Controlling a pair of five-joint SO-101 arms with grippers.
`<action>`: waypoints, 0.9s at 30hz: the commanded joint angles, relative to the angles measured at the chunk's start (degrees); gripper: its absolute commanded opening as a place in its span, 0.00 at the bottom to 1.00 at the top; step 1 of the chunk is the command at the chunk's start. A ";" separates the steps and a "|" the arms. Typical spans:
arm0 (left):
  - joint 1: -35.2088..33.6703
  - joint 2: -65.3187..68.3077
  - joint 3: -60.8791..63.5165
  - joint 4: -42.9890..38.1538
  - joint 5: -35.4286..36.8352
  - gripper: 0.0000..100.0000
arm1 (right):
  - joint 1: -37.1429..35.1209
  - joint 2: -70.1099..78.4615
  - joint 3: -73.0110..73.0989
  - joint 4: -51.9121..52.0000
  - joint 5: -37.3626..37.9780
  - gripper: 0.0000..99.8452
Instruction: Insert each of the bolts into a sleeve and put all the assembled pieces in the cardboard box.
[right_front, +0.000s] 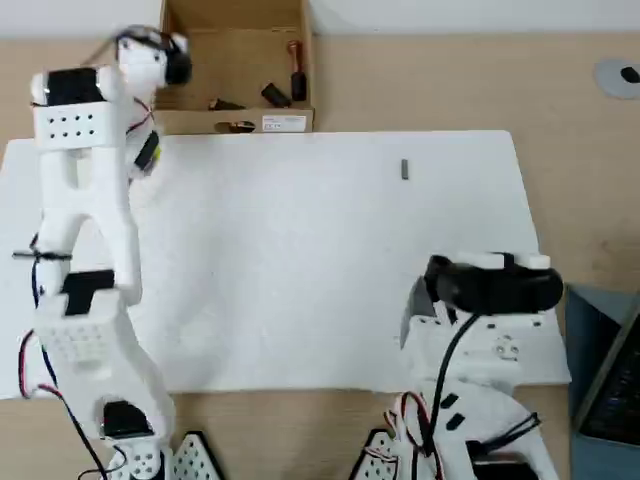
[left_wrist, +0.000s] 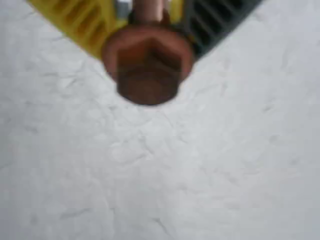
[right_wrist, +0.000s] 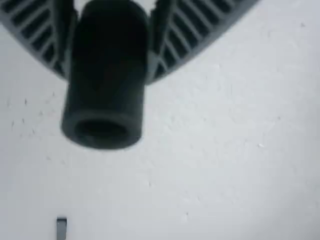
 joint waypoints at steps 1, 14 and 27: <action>2.20 -12.79 -0.79 0.70 5.10 0.00 | -0.75 -1.36 -5.14 2.99 0.53 0.01; 13.10 -55.69 32.00 0.53 20.92 0.00 | -4.09 -1.80 -6.81 3.78 0.53 0.01; 13.36 -87.78 61.54 -13.36 38.95 0.00 | -6.81 -1.89 2.77 -4.13 3.16 0.01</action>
